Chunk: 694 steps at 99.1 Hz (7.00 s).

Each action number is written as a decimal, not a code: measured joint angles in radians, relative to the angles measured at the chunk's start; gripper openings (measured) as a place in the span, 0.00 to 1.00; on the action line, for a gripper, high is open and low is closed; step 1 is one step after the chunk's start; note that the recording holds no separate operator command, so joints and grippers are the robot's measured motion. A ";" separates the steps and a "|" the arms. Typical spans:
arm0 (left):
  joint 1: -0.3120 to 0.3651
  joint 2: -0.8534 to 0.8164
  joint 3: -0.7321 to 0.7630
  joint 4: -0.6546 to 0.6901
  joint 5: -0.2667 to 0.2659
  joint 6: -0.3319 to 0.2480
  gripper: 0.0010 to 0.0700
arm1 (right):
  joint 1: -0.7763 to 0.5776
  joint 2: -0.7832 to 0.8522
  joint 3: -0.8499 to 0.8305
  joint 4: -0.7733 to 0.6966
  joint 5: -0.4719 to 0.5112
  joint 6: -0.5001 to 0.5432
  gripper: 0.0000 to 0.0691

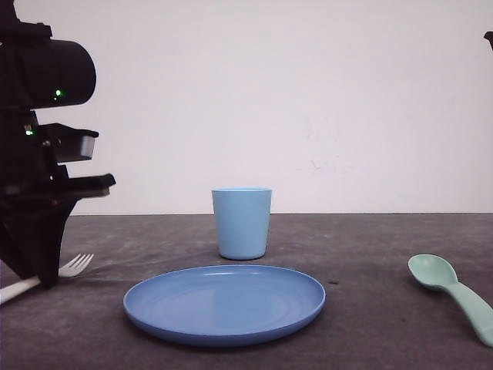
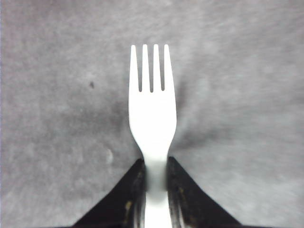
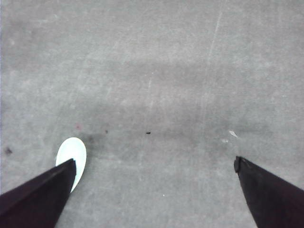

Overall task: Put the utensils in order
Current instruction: 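Lift the white fork with the left gripper and lower it into the blue cup, then open the left gripper and raise it away from the cup, then lower the right gripper onto the mint-green spoon and grasp it, then lift the green spoon with the right gripper and insert it into the cup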

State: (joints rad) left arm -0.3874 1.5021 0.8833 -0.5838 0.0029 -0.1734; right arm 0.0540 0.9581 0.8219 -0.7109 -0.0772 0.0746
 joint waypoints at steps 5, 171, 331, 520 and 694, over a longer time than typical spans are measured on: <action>0.000 -0.039 0.005 -0.003 0.001 0.000 0.05 | 0.000 0.000 0.000 0.000 0.000 0.000 0.98; -0.123 0.302 0.135 1.194 0.229 0.002 0.05 | 0.000 0.000 0.000 0.023 0.003 0.000 0.98; -0.081 -0.095 0.135 0.632 0.198 0.068 0.42 | 0.024 0.307 0.000 0.034 -0.360 0.000 0.98; 0.102 -0.635 0.135 -0.113 -0.027 0.060 0.42 | 0.182 0.565 0.000 0.212 -0.289 0.001 0.02; 0.102 -0.635 0.135 -0.124 -0.027 0.070 0.42 | 0.500 0.896 0.203 1.369 -0.256 -0.217 0.02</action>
State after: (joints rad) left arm -0.2855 0.8669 1.0183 -0.7082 -0.0242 -0.1036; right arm 0.5537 1.8538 1.0248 0.6579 -0.3336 -0.1421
